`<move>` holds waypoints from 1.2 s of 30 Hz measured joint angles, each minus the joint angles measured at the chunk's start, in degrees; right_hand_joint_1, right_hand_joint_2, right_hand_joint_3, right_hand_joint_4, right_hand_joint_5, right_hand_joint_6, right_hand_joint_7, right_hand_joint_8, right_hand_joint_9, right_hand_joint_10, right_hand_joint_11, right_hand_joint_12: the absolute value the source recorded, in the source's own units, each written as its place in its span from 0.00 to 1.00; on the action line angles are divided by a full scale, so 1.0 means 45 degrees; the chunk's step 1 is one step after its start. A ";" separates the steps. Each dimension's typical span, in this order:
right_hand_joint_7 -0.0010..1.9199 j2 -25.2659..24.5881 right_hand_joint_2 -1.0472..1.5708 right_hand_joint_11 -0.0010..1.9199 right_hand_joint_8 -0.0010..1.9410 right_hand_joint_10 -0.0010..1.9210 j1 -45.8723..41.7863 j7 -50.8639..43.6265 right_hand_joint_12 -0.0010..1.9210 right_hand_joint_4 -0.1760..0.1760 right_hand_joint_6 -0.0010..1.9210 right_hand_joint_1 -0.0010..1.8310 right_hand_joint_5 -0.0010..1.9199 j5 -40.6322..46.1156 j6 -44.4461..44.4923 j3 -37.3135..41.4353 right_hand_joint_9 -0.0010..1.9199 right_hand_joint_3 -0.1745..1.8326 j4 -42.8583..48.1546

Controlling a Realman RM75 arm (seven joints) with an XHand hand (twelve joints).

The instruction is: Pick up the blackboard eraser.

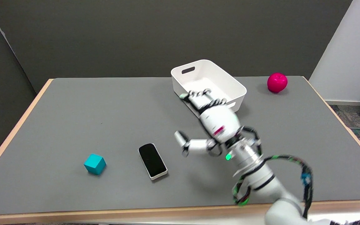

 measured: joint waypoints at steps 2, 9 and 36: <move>0.20 -0.0453 0.65 0.06 0.29 0.52 -0.0153 -0.1078 0.70 0.17 0.27 0.28 0.13 0.0267 0.0128 -0.0551 0.17 0.55 0.0068; 0.20 -0.1559 0.65 0.06 0.29 0.52 -0.0446 -0.3714 0.69 0.17 0.27 0.29 0.13 0.0834 0.0338 -0.1980 0.17 0.55 0.0278; 0.07 -0.3418 0.64 0.05 0.19 0.47 0.0493 -0.6547 0.72 0.21 0.18 0.23 0.06 0.3850 -0.0390 -0.3592 0.04 0.47 -0.0936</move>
